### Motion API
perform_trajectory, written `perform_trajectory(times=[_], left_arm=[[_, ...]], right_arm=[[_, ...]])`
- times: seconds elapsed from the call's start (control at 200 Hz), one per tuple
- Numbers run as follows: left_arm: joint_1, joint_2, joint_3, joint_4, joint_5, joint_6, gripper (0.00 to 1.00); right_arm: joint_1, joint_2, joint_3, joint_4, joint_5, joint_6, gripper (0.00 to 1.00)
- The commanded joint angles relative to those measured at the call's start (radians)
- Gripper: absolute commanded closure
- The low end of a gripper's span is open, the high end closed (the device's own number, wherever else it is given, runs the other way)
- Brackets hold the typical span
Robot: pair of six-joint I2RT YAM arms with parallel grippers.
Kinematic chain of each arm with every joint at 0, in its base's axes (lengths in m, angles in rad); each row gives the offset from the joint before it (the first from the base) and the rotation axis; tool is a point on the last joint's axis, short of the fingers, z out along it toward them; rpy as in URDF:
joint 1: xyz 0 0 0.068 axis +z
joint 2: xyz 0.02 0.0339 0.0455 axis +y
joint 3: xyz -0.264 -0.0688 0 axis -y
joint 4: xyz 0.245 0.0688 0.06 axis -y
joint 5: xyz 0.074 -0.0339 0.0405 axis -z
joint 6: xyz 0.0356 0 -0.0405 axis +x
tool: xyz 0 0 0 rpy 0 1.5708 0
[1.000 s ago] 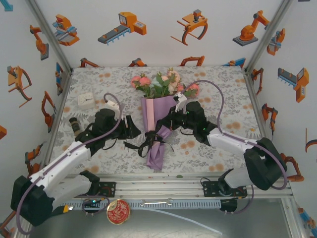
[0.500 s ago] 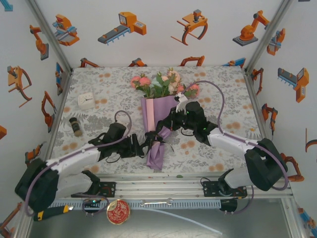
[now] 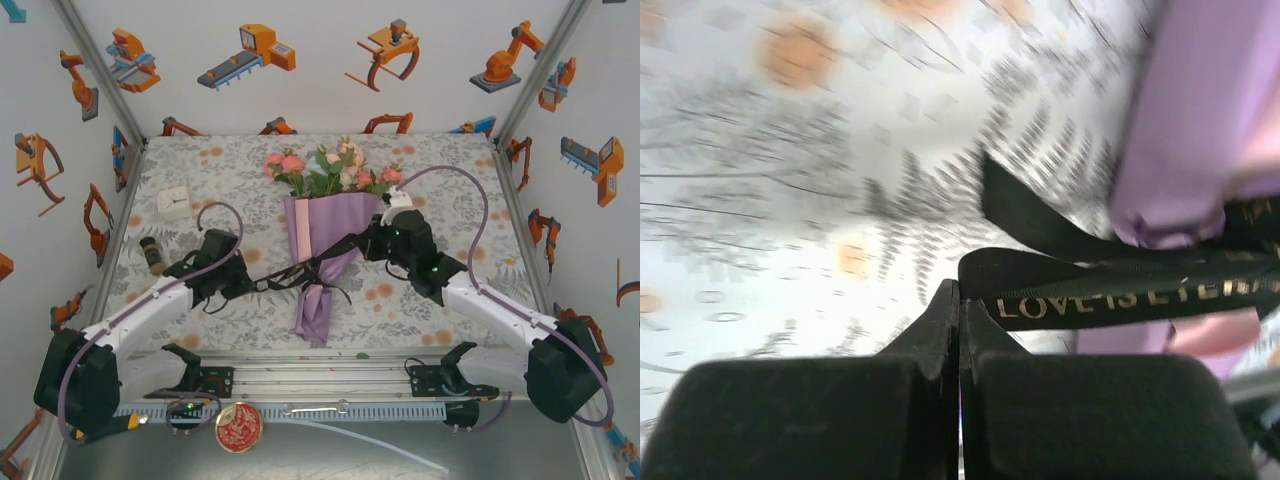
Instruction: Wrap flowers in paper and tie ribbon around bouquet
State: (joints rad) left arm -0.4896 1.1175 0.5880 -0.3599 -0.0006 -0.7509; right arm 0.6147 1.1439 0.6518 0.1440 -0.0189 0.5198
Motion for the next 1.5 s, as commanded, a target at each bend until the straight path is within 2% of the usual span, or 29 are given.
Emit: perform_trajectory(times=[0.0,0.165,0.33,0.556,0.701,0.791,0.941,1.006,1.026,1.076,1.091,1.111,1.156,1.232,1.297,1.372,1.392,1.452,1.497], left_arm=[[0.055,-0.003,0.037,-0.147,-0.078,0.049,1.0],[0.124,0.024,0.036,-0.158,-0.122,0.077,1.0],[0.232,0.068,0.002,-0.129,-0.146,0.058,1.0],[0.368,0.129,-0.047,-0.085,-0.119,0.021,1.0],[0.422,0.139,-0.052,-0.076,-0.118,0.001,1.0],[0.453,0.145,-0.064,-0.08,-0.128,-0.017,1.0],[0.485,0.127,-0.08,-0.059,-0.104,-0.02,1.0],[0.476,0.082,-0.088,0.01,0.0,0.03,1.0],[0.465,0.061,-0.089,0.032,0.034,0.038,0.95],[0.41,-0.006,-0.086,0.078,0.096,0.061,0.77],[0.388,-0.032,-0.083,0.088,0.105,0.07,0.7],[0.358,-0.066,-0.077,0.094,0.107,0.077,0.62],[0.296,-0.145,-0.06,0.098,0.082,0.104,0.46],[0.231,-0.284,-0.055,0.115,0.004,0.17,0.3],[0.214,-0.398,-0.092,0.153,-0.098,0.238,0.16],[0.215,-0.497,-0.163,0.22,-0.272,0.329,0.03],[0.214,-0.514,-0.186,0.246,-0.321,0.365,0.0],[0.215,-0.535,-0.255,0.337,-0.483,0.473,0.03],[0.216,-0.528,-0.297,0.404,-0.567,0.551,0.03]], right_arm=[[-0.024,-0.025,-0.053,-0.152,0.153,0.079,1.0],[-0.077,-0.081,-0.148,-0.184,0.152,0.152,1.0],[-0.121,-0.122,-0.233,-0.21,0.17,0.202,1.0],[-0.205,-0.192,-0.361,-0.24,0.165,0.251,1.0],[-0.256,-0.22,-0.406,-0.249,0.145,0.281,1.0],[-0.274,-0.236,-0.398,-0.299,0.175,0.302,1.0],[-0.306,-0.274,-0.403,-0.314,0.174,0.322,1.0],[-0.304,-0.294,-0.381,-0.267,0.078,0.25,1.0],[-0.304,-0.298,-0.368,-0.251,0.037,0.226,0.94],[-0.293,-0.316,-0.32,-0.253,-0.028,0.181,0.59],[-0.287,-0.325,-0.305,-0.261,-0.036,0.165,0.41],[-0.281,-0.334,-0.288,-0.271,-0.041,0.143,0.34],[-0.277,-0.375,-0.255,-0.304,-0.03,0.099,0.29],[-0.278,-0.451,-0.224,-0.358,0.08,0.018,0.26],[-0.282,-0.5,-0.228,-0.355,0.246,-0.056,0.24],[-0.299,-0.503,-0.259,-0.286,0.474,-0.144,0.17],[-0.309,-0.491,-0.269,-0.256,0.526,-0.171,0.16],[-0.365,-0.426,-0.281,-0.175,0.65,-0.195,0.12],[-0.435,-0.354,-0.283,-0.085,0.602,-0.25,0.11]])
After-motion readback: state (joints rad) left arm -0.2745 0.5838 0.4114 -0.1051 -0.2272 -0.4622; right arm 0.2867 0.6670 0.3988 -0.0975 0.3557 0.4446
